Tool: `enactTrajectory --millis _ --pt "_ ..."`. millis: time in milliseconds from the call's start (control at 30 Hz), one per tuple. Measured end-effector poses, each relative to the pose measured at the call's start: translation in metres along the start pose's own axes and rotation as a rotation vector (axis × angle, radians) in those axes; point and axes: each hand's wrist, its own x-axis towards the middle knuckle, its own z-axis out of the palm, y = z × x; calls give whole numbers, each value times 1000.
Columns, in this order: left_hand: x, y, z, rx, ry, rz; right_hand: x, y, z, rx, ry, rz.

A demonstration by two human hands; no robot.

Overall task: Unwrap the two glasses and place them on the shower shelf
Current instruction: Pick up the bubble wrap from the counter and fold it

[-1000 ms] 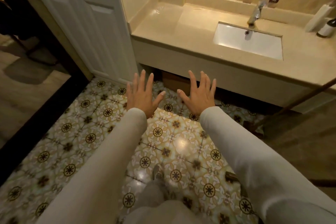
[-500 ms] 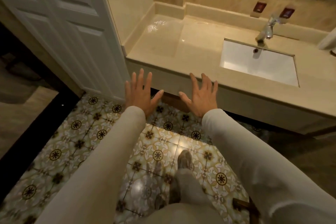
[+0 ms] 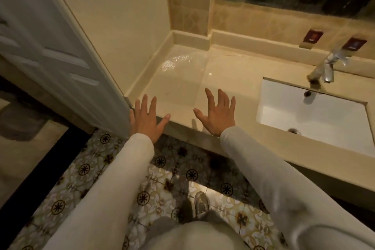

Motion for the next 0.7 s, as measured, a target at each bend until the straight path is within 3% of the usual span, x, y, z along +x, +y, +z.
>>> enactTrajectory --millis 267,533,700 --pt "100 -3 1 -53 -27 -72 103 9 8 3 -50 13" --pt "212 -14 19 -40 -191 -29 198 5 34 74 -48 143" --pt "289 -20 24 -236 -323 -75 255 -10 43 316 -77 323"
